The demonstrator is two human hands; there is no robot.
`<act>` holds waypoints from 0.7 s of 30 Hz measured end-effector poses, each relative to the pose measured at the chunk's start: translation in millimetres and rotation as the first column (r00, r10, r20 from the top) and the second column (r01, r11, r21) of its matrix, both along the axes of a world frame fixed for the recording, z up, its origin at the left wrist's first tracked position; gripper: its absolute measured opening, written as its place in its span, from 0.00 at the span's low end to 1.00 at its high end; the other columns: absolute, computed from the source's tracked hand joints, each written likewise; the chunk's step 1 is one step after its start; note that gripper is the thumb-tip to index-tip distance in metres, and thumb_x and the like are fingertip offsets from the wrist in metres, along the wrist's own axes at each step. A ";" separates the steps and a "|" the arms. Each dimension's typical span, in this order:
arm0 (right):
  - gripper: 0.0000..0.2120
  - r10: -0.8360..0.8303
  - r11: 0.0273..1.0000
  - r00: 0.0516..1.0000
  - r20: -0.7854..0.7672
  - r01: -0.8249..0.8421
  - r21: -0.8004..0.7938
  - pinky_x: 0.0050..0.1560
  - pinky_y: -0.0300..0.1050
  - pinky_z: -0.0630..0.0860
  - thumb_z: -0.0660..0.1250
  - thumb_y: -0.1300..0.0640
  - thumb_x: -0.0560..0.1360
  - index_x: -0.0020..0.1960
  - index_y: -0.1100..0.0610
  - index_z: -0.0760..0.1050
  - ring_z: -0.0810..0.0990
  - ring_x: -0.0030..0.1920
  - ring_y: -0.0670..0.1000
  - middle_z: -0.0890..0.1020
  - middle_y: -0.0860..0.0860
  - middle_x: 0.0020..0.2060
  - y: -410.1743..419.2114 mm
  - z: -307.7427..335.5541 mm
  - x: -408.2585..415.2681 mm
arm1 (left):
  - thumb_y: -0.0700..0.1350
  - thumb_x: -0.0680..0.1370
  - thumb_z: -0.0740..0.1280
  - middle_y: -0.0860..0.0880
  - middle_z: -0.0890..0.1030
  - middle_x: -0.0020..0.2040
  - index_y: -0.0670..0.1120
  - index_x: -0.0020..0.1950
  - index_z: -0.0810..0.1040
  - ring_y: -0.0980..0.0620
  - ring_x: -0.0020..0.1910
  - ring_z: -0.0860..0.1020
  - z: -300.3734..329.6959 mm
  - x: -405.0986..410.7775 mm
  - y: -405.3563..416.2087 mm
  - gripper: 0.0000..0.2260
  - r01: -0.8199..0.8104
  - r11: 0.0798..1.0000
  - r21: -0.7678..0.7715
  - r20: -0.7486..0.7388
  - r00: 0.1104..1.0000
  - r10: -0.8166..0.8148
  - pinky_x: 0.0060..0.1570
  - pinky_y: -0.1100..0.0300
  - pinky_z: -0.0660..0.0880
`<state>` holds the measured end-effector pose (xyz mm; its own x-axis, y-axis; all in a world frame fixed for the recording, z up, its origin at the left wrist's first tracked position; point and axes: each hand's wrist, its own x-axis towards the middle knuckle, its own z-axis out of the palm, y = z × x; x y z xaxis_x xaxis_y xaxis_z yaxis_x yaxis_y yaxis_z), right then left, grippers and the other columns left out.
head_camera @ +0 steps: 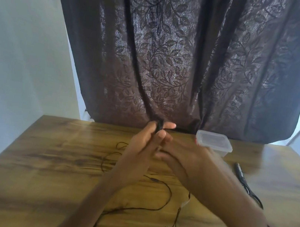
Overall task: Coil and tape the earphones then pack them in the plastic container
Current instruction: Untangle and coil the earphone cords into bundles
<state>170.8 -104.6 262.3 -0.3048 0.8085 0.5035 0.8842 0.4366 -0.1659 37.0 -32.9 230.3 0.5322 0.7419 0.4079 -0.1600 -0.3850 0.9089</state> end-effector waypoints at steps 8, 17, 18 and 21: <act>0.14 0.188 0.977 0.960 -0.205 -0.204 -0.059 0.36 0.30 0.69 0.64 0.47 0.76 0.41 0.56 0.78 0.77 0.36 0.44 0.79 0.46 0.35 19.2 43.1 27.9 | 0.54 0.80 0.48 0.55 0.67 0.32 0.46 0.44 0.72 0.57 0.32 0.65 12.5 -8.1 -8.9 0.18 0.201 0.979 0.033 -0.058 0.978 -0.198 0.40 0.62 0.70; 0.08 0.209 0.907 0.749 -0.629 -0.390 -0.162 0.33 0.36 0.70 0.67 0.54 0.73 0.44 0.59 0.78 0.72 0.31 0.47 0.77 0.52 0.33 33.4 25.4 31.4 | 0.57 0.78 0.58 0.57 0.61 0.25 0.52 0.31 0.71 0.58 0.25 0.59 20.2 -16.7 -3.8 0.17 0.408 0.861 -0.302 0.213 0.910 -0.357 0.27 0.67 0.62; 0.06 0.204 0.899 0.715 -0.669 -0.407 -0.161 0.33 0.34 0.70 0.67 0.55 0.73 0.45 0.58 0.78 0.72 0.31 0.45 0.76 0.51 0.33 35.0 21.6 32.9 | 0.56 0.77 0.58 0.57 0.61 0.24 0.52 0.31 0.71 0.59 0.24 0.60 21.9 -16.4 -4.2 0.17 0.415 0.847 -0.332 0.254 0.904 -0.343 0.27 0.67 0.63; 0.06 0.167 0.909 0.658 -0.734 -0.391 -0.144 0.32 0.33 0.70 0.65 0.56 0.75 0.47 0.57 0.78 0.72 0.31 0.43 0.76 0.47 0.33 40.2 5.4 35.6 | 0.54 0.78 0.56 0.57 0.63 0.24 0.50 0.33 0.72 0.61 0.22 0.61 21.9 -12.9 0.4 0.16 0.467 0.804 -0.368 0.405 0.859 -0.313 0.27 0.69 0.66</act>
<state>206.5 -64.4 267.7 -0.1929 0.8763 0.4414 0.3040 0.4811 -0.8223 24.0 -32.5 252.2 0.7175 0.6358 0.2844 -0.5086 0.1993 0.8376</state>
